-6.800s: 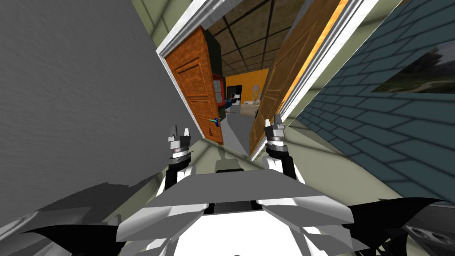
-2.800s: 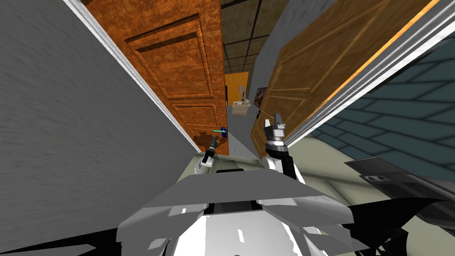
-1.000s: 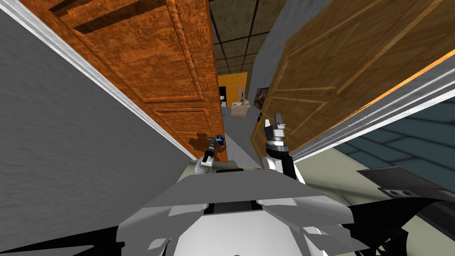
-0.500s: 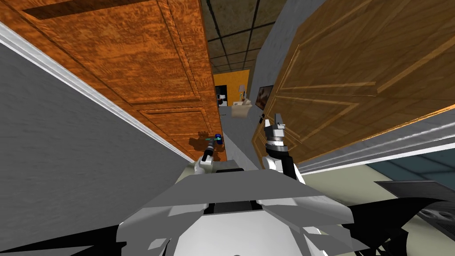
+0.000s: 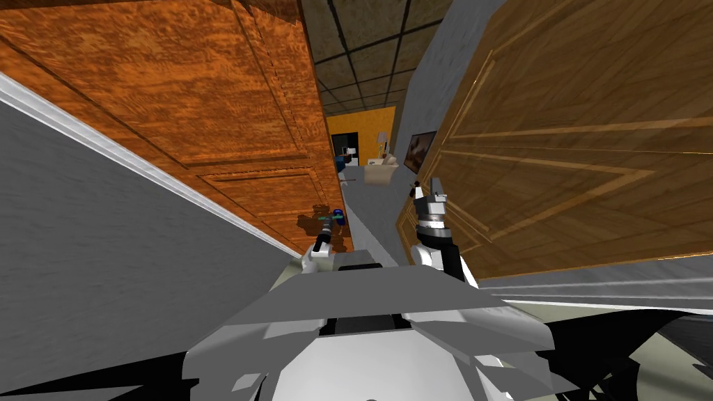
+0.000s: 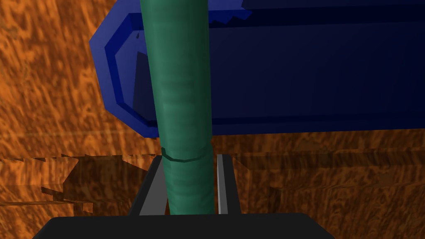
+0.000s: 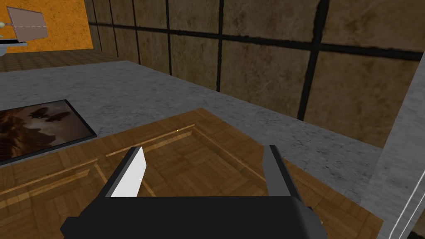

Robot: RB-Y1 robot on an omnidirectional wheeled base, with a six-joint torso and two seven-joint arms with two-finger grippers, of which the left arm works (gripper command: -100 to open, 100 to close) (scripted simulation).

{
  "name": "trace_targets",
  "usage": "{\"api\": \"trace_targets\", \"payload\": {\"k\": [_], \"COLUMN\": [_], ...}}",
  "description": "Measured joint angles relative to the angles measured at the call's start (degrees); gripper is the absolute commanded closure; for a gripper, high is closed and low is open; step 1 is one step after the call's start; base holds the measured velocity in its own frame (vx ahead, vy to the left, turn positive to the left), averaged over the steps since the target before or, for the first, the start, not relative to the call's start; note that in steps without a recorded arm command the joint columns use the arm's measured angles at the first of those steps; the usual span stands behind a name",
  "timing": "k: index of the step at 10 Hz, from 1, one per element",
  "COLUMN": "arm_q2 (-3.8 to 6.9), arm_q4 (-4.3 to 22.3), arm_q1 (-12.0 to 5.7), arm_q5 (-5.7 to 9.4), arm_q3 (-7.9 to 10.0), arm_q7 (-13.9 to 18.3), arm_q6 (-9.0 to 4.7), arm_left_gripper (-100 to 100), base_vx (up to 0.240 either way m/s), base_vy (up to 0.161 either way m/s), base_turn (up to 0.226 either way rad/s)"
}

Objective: Push the door open

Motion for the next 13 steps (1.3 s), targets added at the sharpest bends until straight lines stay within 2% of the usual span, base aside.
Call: {"api": "trace_targets", "payload": {"k": [8,9,11,13], "arm_q2": [-0.42,-0.54,-0.48,-0.82], "arm_q4": [1.07,0.26,1.74,1.71], "arm_q1": [-0.66,-0.22,-1.04,-0.93], "arm_q5": [0.73,0.78,1.03,1.14], "arm_q3": [5.49,6.01,7.68,9.2], "arm_q7": [-1.12,-1.22,-1.45,-1.87], "arm_q6": [0.8,1.11,0.61,0.73], "arm_left_gripper": [100,100,100,100], "base_vx": [0.128,0.138,0.186,0.172], "base_vy": [-0.1,-0.116,-0.132,-0.119], "base_turn": [0.075,0.07,0.084,0.077]}}
